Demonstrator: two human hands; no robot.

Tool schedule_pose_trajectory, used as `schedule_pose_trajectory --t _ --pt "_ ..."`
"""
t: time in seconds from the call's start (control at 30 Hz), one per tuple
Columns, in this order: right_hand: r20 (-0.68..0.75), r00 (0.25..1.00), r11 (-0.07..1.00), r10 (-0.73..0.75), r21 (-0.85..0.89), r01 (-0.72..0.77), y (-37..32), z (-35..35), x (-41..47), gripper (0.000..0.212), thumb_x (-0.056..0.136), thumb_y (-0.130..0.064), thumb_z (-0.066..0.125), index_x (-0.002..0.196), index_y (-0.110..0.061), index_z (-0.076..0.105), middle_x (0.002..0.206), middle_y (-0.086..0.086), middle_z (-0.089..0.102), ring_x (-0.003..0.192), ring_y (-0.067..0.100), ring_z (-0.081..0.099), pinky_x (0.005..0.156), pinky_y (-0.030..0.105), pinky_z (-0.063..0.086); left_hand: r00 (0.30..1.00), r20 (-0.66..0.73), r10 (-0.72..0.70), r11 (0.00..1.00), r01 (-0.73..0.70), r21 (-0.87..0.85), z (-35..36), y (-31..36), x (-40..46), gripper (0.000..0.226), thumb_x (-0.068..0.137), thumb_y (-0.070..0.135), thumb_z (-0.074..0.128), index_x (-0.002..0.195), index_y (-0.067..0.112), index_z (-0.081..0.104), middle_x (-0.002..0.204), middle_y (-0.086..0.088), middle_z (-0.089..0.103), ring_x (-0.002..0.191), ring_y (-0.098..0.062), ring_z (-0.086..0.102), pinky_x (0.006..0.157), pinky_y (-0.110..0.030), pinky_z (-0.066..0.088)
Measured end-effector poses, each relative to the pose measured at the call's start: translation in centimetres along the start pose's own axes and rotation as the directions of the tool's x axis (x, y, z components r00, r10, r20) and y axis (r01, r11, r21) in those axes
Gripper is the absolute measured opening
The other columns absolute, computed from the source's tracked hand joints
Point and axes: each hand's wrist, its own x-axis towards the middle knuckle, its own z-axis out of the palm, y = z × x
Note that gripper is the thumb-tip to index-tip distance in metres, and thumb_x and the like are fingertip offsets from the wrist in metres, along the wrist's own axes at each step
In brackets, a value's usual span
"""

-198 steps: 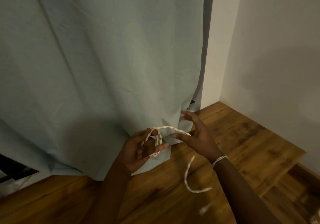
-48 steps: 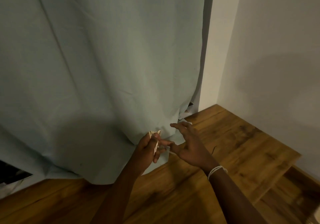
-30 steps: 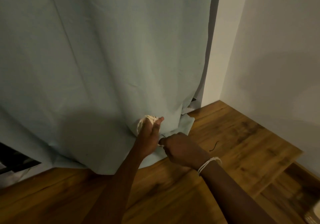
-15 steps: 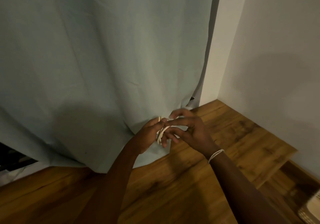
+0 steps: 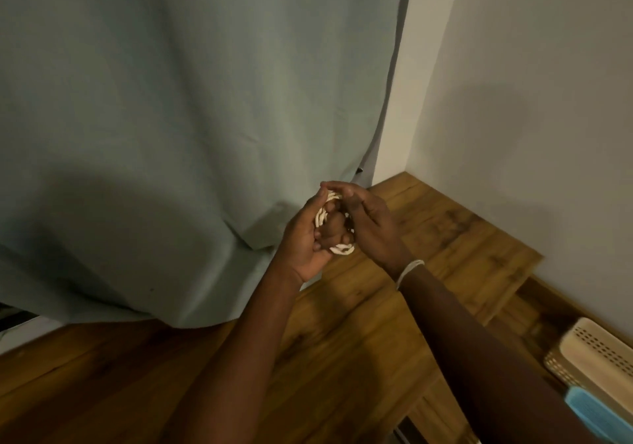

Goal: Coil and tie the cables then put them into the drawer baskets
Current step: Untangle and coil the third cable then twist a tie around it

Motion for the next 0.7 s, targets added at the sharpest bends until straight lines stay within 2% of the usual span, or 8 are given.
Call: schedule_pose_trajectory --t 0.13,0.23,0.37,0.43,0.47,0.53,0.63,0.7 --pt "-0.166 0.983 0.99 -0.082 -0.128 0.061 0.9 -0.8 -0.7 0.027 0.105 -0.012 0.045 0.11 -0.008 0.071 0.09 -0.008 0.072 0.082 0.007 0.07 0.07 0.02 0.053 0.987 -0.158 0.014 0.98 0.018 0.199 0.6 -1.4 0.7 0.036 0.101 0.04 0.042 0.083 0.01 0.052 0.044 0.004 0.036 0.037 -0.006 0.032 0.052 -0.022 0.044" --pt "-0.228 0.972 0.985 -0.062 -0.172 0.022 2.2 -1.5 -1.6 0.024 0.104 -0.012 0.049 0.104 -0.008 0.072 0.083 -0.013 0.069 0.075 0.004 0.067 0.067 0.016 0.048 0.982 -0.186 -0.015 0.912 0.09 0.4 0.4 -2.1 1.4 0.041 0.099 0.046 0.045 0.093 0.006 0.056 0.052 -0.003 0.047 0.047 -0.011 0.045 0.052 -0.024 0.043" --pt "-0.259 0.966 0.981 -0.006 -0.188 -0.044 4.2 -2.2 -2.4 0.022 0.104 -0.012 0.049 0.098 -0.018 0.07 0.073 -0.021 0.063 0.067 0.002 0.062 0.064 0.014 0.044 0.964 -0.216 -0.155 0.808 0.249 0.534 -1.2 -2.4 2.7 0.052 0.089 0.058 0.054 0.096 0.008 0.067 0.079 -0.014 0.065 0.072 -0.025 0.064 0.073 -0.039 0.054" --pt "-0.195 0.981 0.979 0.0 -0.2 -0.04 5.4 -2.8 -2.4 0.022 0.104 -0.014 0.049 0.098 -0.015 0.07 0.075 -0.016 0.063 0.066 0.005 0.061 0.063 0.017 0.045 0.937 -0.276 -0.215 0.743 0.34 0.576 -2.2 -2.3 3.2 0.047 0.091 0.052 0.052 0.111 0.013 0.068 0.105 -0.011 0.072 0.096 -0.024 0.07 0.09 -0.044 0.055" --pt "-0.154 0.988 0.978 0.001 -0.208 -0.033 6.0 -3.0 -2.5 0.022 0.104 -0.016 0.049 0.097 -0.014 0.07 0.075 -0.014 0.063 0.067 0.006 0.061 0.063 0.018 0.045 0.923 -0.295 -0.245 0.723 0.377 0.579 -2.6 -2.2 3.5 0.04 0.095 0.045 0.049 0.114 0.015 0.067 0.11 -0.009 0.072 0.101 -0.022 0.069 0.094 -0.044 0.053" --pt "-0.093 0.995 0.985 0.023 -0.17 -0.038 7.0 -3.4 -2.5 0.021 0.103 -0.016 0.051 0.091 -0.015 0.068 0.074 -0.014 0.062 0.066 0.005 0.06 0.064 0.018 0.045 0.894 -0.26 -0.364 0.768 0.446 0.46 -3.3 -2.1 4.1 0.033 0.098 0.034 0.046 0.112 0.013 0.067 0.105 -0.009 0.073 0.092 -0.023 0.07 0.087 -0.042 0.054" --pt "-0.026 0.991 0.991 0.134 0.0 -0.134 8.1 -3.7 -2.4 0.027 0.103 -0.014 0.052 0.082 -0.006 0.064 0.064 -0.012 0.06 0.057 0.007 0.064 0.053 0.019 0.046 0.866 -0.174 -0.47 0.846 0.497 0.191 -3.7 -3.2 4.6 0.034 0.098 0.031 0.043 0.107 0.007 0.066 0.082 -0.009 0.063 0.072 -0.024 0.055 0.061 -0.032 0.052" --pt "0.021 0.971 0.959 0.237 0.154 -0.238 9.2 -3.9 -2.0 0.026 0.104 -0.018 0.051 0.086 -0.008 0.066 0.066 -0.005 0.065 0.058 0.019 0.071 0.045 0.019 0.047 0.886 -0.153 -0.438 0.893 0.449 0.044 -4.1 -5.0 5.3 0.037 0.101 0.032 0.039 0.099 0.009 0.068 0.067 -0.003 0.056 0.07 -0.024 0.038 0.066 -0.033 0.052"
